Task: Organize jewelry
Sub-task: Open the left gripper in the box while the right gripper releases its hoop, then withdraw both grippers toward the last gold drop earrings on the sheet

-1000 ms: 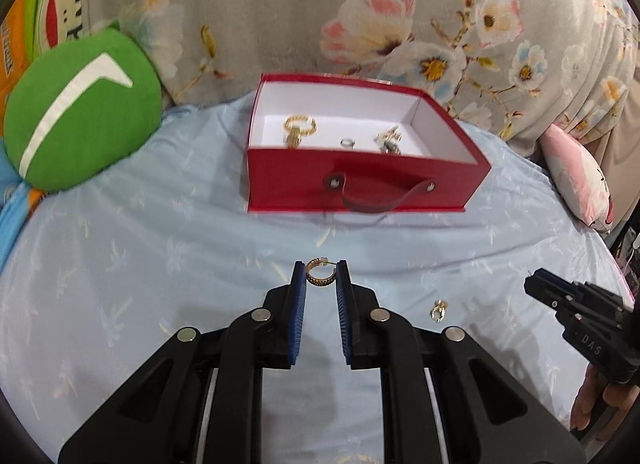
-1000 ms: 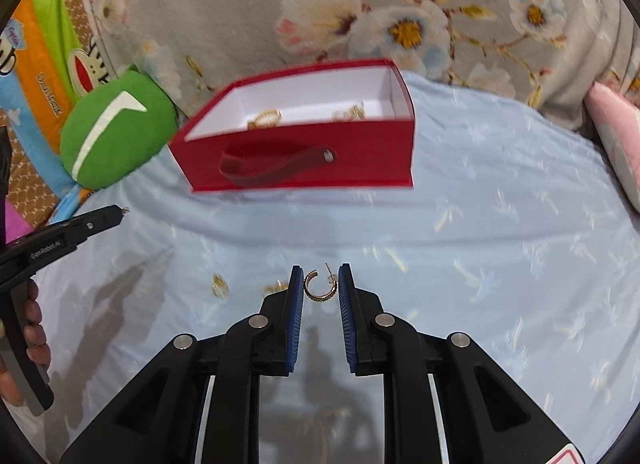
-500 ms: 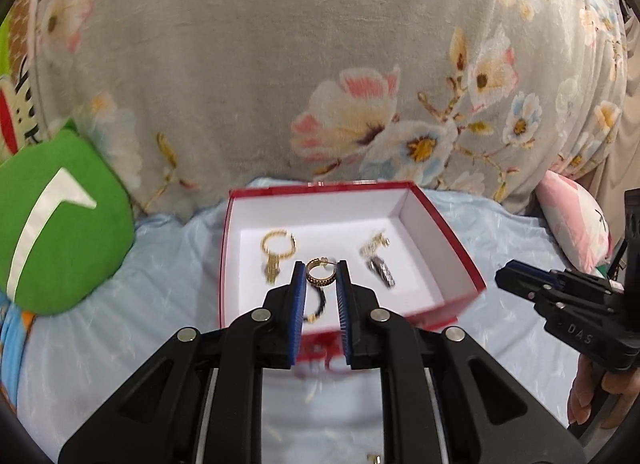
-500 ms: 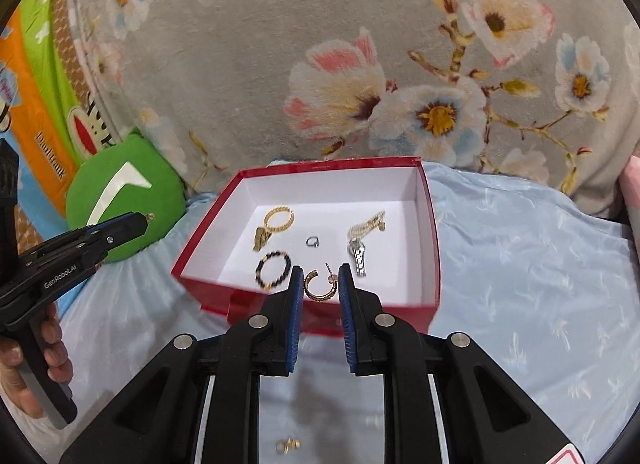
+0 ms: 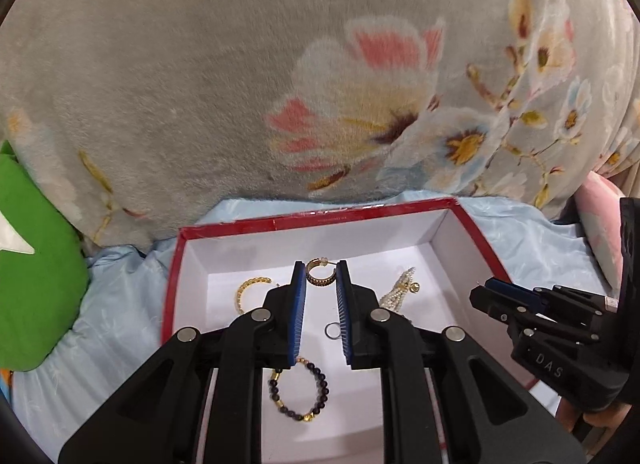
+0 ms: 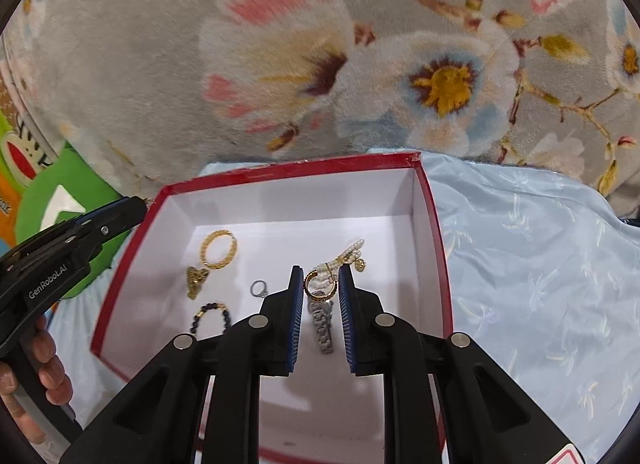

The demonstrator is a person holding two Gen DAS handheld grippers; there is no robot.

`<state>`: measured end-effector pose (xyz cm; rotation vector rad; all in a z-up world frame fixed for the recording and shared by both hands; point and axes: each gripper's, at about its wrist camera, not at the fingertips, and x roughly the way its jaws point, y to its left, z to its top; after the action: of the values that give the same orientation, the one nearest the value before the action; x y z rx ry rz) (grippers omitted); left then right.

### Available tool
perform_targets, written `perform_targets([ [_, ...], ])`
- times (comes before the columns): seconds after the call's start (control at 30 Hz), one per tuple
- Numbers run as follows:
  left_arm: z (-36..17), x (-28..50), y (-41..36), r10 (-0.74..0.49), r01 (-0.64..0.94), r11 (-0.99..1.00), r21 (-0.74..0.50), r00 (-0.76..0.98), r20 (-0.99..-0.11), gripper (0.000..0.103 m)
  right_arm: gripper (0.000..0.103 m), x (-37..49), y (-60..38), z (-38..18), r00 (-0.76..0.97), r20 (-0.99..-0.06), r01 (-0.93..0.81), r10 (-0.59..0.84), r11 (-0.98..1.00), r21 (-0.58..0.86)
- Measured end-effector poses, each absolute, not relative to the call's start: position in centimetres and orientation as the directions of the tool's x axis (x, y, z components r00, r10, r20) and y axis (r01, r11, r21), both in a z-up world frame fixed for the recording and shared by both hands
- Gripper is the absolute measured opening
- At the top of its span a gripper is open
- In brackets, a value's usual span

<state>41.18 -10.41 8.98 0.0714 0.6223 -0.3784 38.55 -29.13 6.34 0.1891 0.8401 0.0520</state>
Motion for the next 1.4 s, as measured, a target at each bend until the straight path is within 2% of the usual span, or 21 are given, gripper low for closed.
perform_targets([
  [0.33, 6.1, 44.5, -11.5, -0.278, 0.315, 0.948, -0.048, 0.744, -0.607, 0.016, 0.018, 40.4, -29.7, 4.5, 0.638, -0.764, 0.037, 0.096, 0.987, 0.154],
  [0.37, 6.0, 44.7, -11.4, -0.273, 0.307, 0.95, -0.05, 0.745, -0.609, 0.021, 0.019, 40.5, -29.8, 4.5, 0.638, -0.764, 0.038, 0.098, 0.987, 0.158],
  [0.43, 5.7, 45.1, -11.1, -0.254, 0.279, 0.959, -0.056, 0.748, -0.613, 0.046, 0.019, 40.5, -30.0, 4.5, 0.641, -0.761, 0.042, 0.101, 0.985, 0.166],
  [0.47, 5.6, 45.1, -10.8, -0.259, 0.274, 0.959, -0.07, 0.755, -0.602, 0.053, 0.02, 40.4, -30.1, 4.5, 0.645, -0.758, 0.042, 0.103, 0.985, 0.169],
  [0.9, 6.9, 42.2, -8.3, -0.266, 0.266, 0.96, -0.085, 0.778, -0.569, 0.054, 0.021, 36.7, -29.6, 5.6, 0.684, -0.722, 0.012, 0.106, 0.988, 0.156],
  [1.0, 7.7, 39.0, -6.7, -0.262, 0.268, 0.961, -0.073, 0.792, -0.551, 0.055, 0.021, 33.8, -29.1, 6.6, 0.701, -0.704, -0.011, 0.116, 0.988, 0.152],
  [1.07, 7.9, 36.9, -5.8, -0.251, 0.264, 0.963, -0.057, 0.797, -0.55, 0.066, 0.021, 31.3, -28.8, 7.0, 0.709, -0.695, -0.025, 0.121, 0.989, 0.146],
  [1.23, 7.4, 30.0, -3.0, -0.214, 0.257, 0.966, -0.002, 0.8, -0.561, 0.068, 0.023, 23.9, -27.1, 6.7, 0.691, -0.706, -0.077, 0.155, 0.987, 0.141],
  [1.4, 4.2, 24.0, -0.6, -0.183, 0.252, 0.967, 0.023, 0.758, -0.626, 0.068, 0.023, 17.3, -24.2, 4.1, 0.633, -0.751, -0.121, 0.19, 0.982, 0.147],
])
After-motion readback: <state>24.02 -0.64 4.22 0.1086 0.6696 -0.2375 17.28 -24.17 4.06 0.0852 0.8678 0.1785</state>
